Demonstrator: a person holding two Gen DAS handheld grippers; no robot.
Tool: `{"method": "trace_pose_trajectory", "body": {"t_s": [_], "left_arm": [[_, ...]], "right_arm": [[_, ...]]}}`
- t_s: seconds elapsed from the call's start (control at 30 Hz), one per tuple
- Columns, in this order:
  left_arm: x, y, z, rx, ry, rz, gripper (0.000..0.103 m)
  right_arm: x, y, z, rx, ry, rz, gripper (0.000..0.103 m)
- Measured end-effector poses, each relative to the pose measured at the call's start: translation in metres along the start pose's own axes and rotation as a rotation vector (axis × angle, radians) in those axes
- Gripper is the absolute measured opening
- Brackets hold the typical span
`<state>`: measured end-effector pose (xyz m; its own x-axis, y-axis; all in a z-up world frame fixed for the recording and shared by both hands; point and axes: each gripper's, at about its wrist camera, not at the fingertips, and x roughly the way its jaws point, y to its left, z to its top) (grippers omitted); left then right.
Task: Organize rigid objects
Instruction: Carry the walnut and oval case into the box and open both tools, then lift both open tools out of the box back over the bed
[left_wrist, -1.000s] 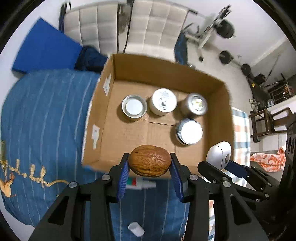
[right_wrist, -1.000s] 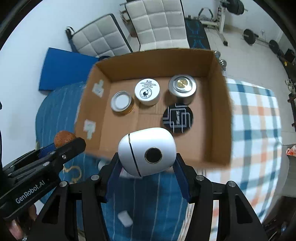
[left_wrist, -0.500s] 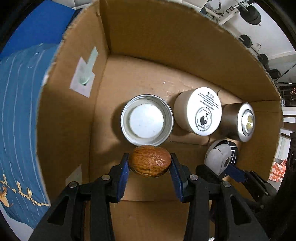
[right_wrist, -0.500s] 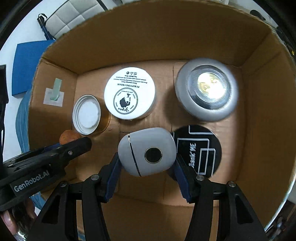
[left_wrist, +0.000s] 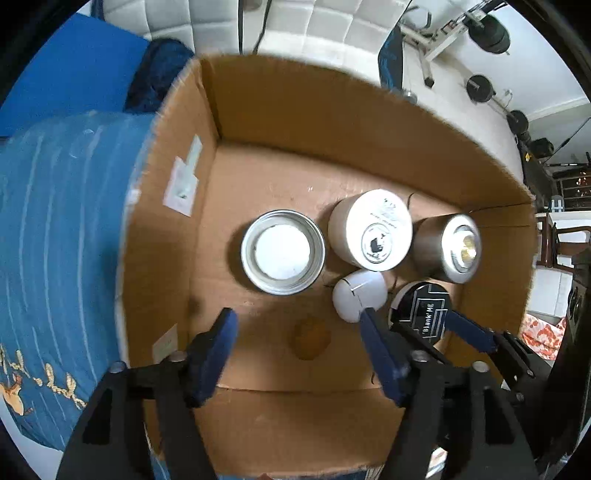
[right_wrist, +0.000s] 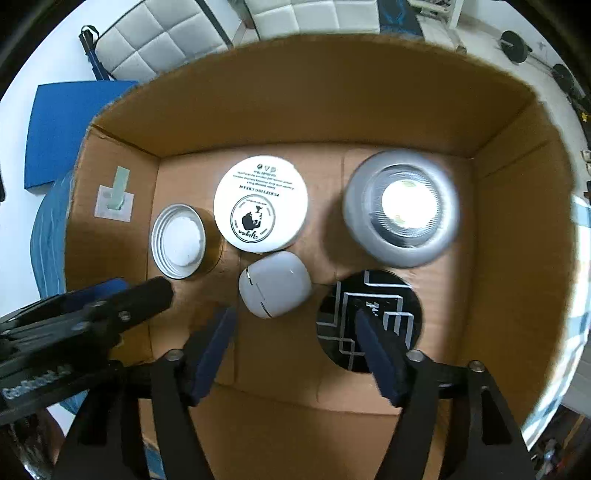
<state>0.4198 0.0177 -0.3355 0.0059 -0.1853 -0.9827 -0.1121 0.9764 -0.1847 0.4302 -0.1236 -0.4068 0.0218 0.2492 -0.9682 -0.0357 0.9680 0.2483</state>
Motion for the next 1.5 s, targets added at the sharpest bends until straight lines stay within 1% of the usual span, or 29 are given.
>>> {"method": "trace_pose_trajectory", "body": {"t_s": [0.1, 0.17, 0.2, 0.27, 0.4, 0.5, 0.57, 0.63, 0.9, 1.03, 1.13, 1.23, 1.3, 1.33, 1.37, 1.4, 1.47, 1.5], "left_arm": [[-0.020, -0.002, -0.012, 0.003, -0.058, 0.016, 0.097], [-0.035, -0.004, -0.023, 0.008, -0.107, 0.038, 0.100], [-0.040, -0.006, -0.029, 0.013, -0.129, 0.051, 0.100], [-0.054, -0.011, -0.047, 0.031, -0.181, 0.087, 0.101], [-0.070, -0.018, -0.075, 0.063, -0.240, 0.104, 0.101], [-0.076, -0.022, -0.088, 0.079, -0.267, 0.121, 0.101], [-0.086, -0.024, -0.104, 0.084, -0.308, 0.137, 0.101], [-0.091, -0.026, -0.114, 0.083, -0.337, 0.150, 0.101], [-0.122, -0.036, -0.161, 0.068, -0.420, 0.152, 0.101], [-0.134, -0.040, -0.185, 0.068, -0.441, 0.161, 0.101], [-0.127, -0.038, -0.207, 0.063, -0.416, 0.191, 0.101], [-0.095, -0.025, -0.237, 0.030, -0.329, 0.243, 0.101], [-0.055, -0.011, -0.257, 0.006, -0.223, 0.240, 0.100], [-0.040, -0.007, -0.263, -0.003, -0.184, 0.237, 0.098], [-0.013, 0.000, -0.272, -0.009, -0.108, 0.216, 0.091], [0.001, 0.002, -0.278, -0.009, -0.072, 0.199, 0.084], [0.042, 0.007, -0.290, -0.008, 0.027, 0.173, 0.078], [0.059, 0.008, -0.294, -0.002, 0.064, 0.168, 0.078]], "right_arm": [[-0.019, -0.003, -0.014, -0.004, -0.034, -0.035, 0.089], [-0.031, -0.004, -0.023, -0.008, -0.054, -0.067, 0.101], [-0.036, -0.004, -0.028, -0.008, -0.065, -0.083, 0.103], [-0.048, -0.006, -0.043, -0.004, -0.085, -0.112, 0.103], [-0.070, -0.009, -0.071, 0.003, -0.113, -0.140, 0.103], [-0.086, -0.012, -0.089, 0.004, -0.135, -0.162, 0.103], [-0.096, -0.010, -0.103, 0.005, -0.151, -0.170, 0.103], [-0.103, -0.009, -0.113, 0.009, -0.163, -0.166, 0.103], [-0.145, -0.009, -0.147, 0.012, -0.241, -0.138, 0.103], [-0.157, -0.013, -0.167, 0.003, -0.254, -0.116, 0.103], [-0.150, -0.022, -0.188, 0.003, -0.230, -0.094, 0.103], [-0.127, -0.033, -0.215, 0.013, -0.187, -0.110, 0.103], [-0.101, -0.041, -0.234, 0.028, -0.095, -0.120, 0.103], [-0.087, -0.045, -0.243, 0.039, -0.054, -0.113, 0.103], [-0.071, -0.049, -0.251, 0.050, -0.016, -0.106, 0.103], [-0.059, -0.052, -0.257, 0.058, 0.011, -0.110, 0.103], [-0.037, -0.056, -0.269, 0.085, 0.049, -0.098, 0.103], [-0.030, -0.057, -0.273, 0.090, 0.055, -0.093, 0.103]]}}
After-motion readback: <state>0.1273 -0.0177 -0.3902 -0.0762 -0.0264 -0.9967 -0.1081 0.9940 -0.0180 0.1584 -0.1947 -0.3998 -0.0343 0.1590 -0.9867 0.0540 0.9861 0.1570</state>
